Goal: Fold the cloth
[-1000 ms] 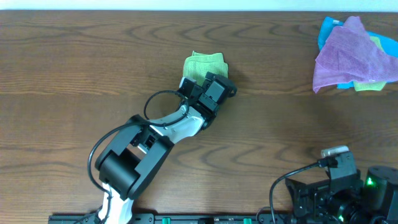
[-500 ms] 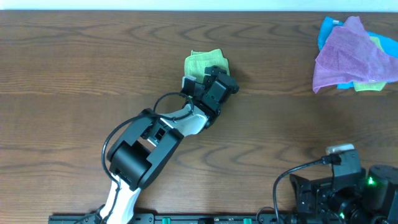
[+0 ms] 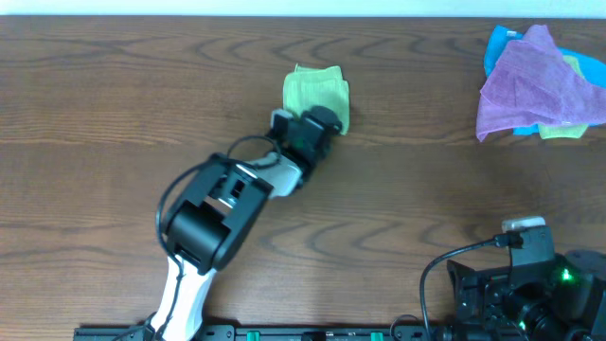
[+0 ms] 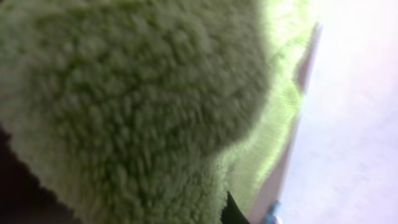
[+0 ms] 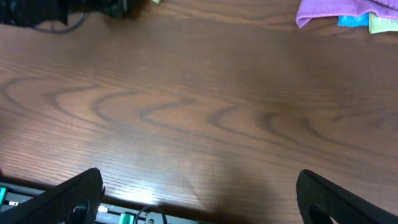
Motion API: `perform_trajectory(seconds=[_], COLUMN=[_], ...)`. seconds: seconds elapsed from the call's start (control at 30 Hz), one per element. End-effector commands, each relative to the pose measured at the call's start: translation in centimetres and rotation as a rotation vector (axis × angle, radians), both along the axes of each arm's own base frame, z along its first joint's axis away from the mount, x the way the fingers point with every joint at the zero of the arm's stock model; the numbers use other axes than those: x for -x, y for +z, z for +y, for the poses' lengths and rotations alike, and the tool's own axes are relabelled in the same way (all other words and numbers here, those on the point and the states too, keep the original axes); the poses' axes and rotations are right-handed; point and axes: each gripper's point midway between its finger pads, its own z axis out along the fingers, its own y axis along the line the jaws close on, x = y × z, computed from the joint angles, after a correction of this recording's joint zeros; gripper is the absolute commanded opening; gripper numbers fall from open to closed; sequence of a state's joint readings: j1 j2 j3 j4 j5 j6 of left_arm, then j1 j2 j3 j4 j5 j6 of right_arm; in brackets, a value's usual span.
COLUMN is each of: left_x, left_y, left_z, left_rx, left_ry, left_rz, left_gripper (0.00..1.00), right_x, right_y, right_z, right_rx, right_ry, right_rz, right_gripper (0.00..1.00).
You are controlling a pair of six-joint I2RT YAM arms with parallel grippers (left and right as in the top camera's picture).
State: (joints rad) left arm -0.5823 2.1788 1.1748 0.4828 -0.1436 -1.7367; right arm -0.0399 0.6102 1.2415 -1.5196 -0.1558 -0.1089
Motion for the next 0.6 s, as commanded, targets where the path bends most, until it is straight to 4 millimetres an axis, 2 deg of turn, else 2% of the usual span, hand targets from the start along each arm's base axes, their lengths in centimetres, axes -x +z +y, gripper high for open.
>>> perform_trajectory(seconds=[0.0,0.17,0.3,0.4,0.5,0.57], left_x=[-1.3,-4.1,-5.1,-5.2,-4.5,-4.6], left_y=[2.3,7.5,10.1,9.6,7.8,7.7], left_z=[1.4,7.3,11.9,14.5,15.9,16.6], left_rx=[0.025,0.016,0.004,-0.051,-0.106,-0.195], left_ry=[-0.123,-0.109,-0.065,-0.051,-0.049,-0.062], left_rz=[-0.032,-0.117,-0.141,-0.122,-0.050,-0.068], left_gripper=[0.06,0.06,0.06,0.06,0.06,0.06], right_x=[-0.1,-0.4,-0.9,-1.4,-1.7,-1.9], right_y=[0.2,0.5,0.9,1.4,1.7,1.9], right_z=[0.0,0.0,0.0,0.0,0.0,-0.1], right_rx=[-0.003,-0.003,-0.003,-0.002,-0.001,-0.001], right_ry=[-0.006,-0.006,-0.006,-0.006,-0.006,-0.006], right_rz=[-0.012,-0.033,-0.059,-0.087,-0.104,-0.116], right_gripper=[0.99,0.99,0.99,0.99,0.99,0.99])
